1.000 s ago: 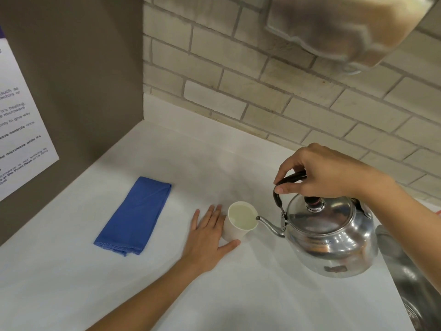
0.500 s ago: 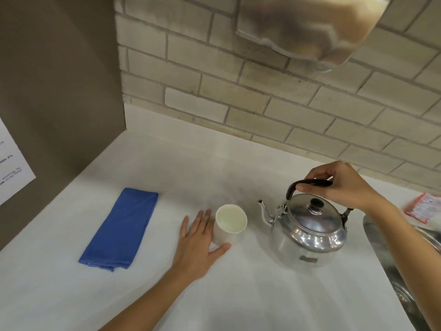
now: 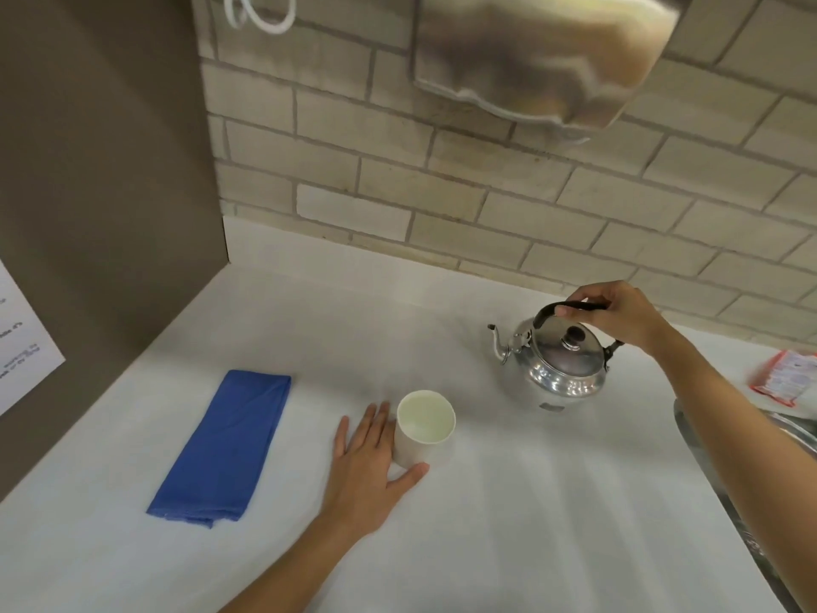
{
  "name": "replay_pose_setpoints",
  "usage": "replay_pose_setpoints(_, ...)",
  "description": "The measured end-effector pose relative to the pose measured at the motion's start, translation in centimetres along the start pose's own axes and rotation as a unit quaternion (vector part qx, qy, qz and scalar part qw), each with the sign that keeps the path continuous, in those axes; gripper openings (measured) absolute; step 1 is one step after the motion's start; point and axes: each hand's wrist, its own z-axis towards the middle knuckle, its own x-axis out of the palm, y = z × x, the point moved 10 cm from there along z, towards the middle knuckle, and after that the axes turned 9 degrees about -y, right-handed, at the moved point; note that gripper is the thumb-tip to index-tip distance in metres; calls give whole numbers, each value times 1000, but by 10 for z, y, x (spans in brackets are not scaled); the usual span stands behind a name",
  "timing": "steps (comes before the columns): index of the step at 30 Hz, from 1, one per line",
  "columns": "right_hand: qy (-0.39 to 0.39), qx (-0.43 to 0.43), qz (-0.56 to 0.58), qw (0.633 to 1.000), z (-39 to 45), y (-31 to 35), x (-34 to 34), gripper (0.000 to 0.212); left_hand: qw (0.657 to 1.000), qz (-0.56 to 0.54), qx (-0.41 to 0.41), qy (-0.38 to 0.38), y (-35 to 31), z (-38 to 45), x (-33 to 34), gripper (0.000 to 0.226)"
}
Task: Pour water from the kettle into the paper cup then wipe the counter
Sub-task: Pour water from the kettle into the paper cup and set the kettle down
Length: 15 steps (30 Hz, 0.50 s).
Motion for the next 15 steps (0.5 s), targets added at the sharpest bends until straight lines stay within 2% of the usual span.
replay_pose_setpoints(15,-6,69,6,998,33,-43,27,23,1000,-9,-4,5,0,0,1,88)
